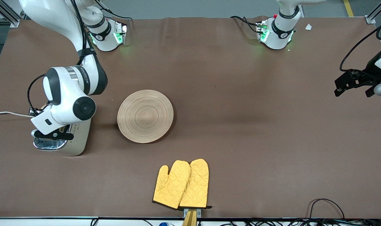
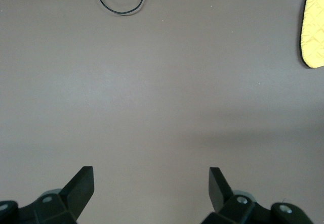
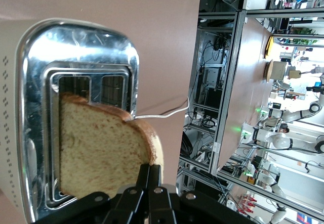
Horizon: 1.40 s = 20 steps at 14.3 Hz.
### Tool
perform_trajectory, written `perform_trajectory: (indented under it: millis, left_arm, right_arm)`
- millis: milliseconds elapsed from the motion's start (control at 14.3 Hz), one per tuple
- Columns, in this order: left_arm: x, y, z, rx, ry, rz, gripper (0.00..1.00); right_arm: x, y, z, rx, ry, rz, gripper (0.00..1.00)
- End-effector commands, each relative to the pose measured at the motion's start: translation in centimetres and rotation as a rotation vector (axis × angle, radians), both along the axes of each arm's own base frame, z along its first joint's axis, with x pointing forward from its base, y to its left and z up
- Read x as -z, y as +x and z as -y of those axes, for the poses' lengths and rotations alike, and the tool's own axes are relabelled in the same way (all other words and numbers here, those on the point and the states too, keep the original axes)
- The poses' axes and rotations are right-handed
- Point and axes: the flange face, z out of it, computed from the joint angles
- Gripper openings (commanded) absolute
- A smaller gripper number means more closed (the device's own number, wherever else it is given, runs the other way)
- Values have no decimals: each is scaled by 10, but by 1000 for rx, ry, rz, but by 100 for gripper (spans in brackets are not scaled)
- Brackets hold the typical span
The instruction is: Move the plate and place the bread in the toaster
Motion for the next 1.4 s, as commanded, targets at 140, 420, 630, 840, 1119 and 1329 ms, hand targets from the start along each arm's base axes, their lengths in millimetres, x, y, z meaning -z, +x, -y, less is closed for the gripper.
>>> perform_trajectory:
  millis: [140,420,630,840,1119,1329]
  left_arm:
    - [-5,-3,-1,6,-12,-6,100]
    - [-5,-3,-1,6,-12,-6,100]
    - [-6,-4,-1,6,-12,-4,100]
    - [-5,-3,-2,4,-12,-6,100]
    - [-5,-3,-2,4,-12,-6,100]
    - [-4,-3,-2,4,-11,-7,100]
  right_arm:
    - [9,-2,-3,-8,-10,-27,8]
    - [3,4,-2,-1,-8,3,100]
    - [-55,17,-14,39,85,91,100]
    - [-154,10,17,140,458,150,100]
    - [-237,-32,136,352,970,319,100]
    - [-251,-72,154,273,1005,366,100]
